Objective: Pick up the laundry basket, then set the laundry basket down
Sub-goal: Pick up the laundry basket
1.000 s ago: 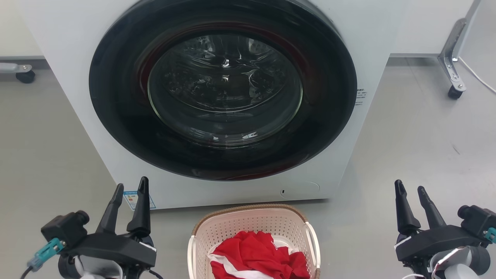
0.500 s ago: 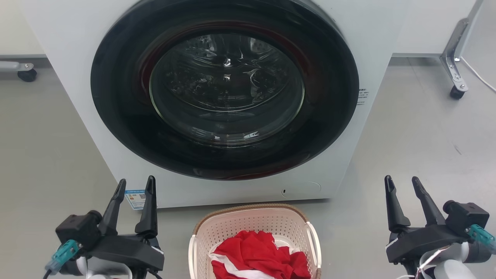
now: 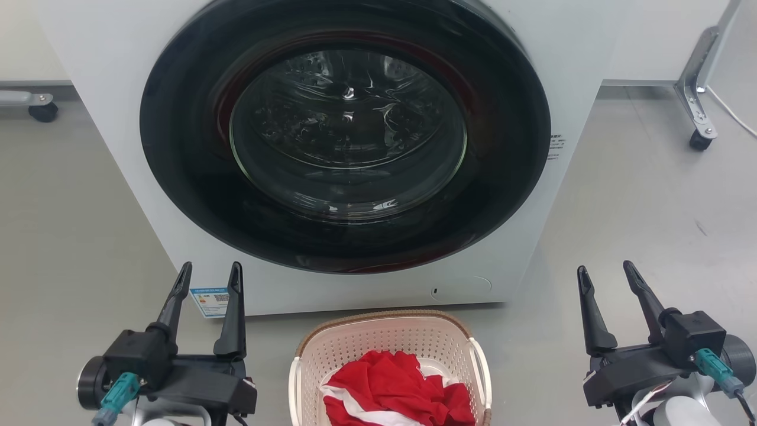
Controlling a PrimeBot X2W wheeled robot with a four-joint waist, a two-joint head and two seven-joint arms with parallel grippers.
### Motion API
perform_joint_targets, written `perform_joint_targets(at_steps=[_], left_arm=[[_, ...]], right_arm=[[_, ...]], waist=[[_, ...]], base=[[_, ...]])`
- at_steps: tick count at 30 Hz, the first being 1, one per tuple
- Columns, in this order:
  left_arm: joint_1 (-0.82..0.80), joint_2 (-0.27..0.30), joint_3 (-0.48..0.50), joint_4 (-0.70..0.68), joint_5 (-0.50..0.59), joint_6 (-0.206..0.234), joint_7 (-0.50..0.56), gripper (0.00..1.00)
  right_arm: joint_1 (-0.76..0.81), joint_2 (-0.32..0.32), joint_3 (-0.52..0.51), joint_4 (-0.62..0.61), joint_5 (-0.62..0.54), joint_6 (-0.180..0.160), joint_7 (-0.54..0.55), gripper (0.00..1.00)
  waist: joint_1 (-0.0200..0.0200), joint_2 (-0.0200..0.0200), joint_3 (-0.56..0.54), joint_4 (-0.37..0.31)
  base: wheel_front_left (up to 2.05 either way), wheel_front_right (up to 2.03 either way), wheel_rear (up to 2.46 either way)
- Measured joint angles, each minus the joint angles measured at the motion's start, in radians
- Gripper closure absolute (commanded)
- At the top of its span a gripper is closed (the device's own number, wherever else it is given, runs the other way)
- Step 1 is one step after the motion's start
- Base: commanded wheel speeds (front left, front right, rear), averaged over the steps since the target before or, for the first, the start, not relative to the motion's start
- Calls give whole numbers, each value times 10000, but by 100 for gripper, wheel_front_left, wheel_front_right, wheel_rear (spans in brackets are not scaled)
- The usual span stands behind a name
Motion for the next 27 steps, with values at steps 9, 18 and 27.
perform_joint_targets(at_steps=[9,18,27], left_arm=[[-2,-4,-69,-92,709,222,-276,0],[-2,-40,-4,-4,621,251,-276,0],[0,-104,46,134,493,253,-71,0]], right_arm=[[-11,-21,82,-12,-725,-165,-268,0],[-4,77,-245,35,-468,-117,-268,0],[10,253,-410,171,-286,13,-268,0]], waist=[[0,0,3,34],[0,0,4,30],[0,0,28,25]], base=[[0,0,0],[0,0,0],[0,0,0]])
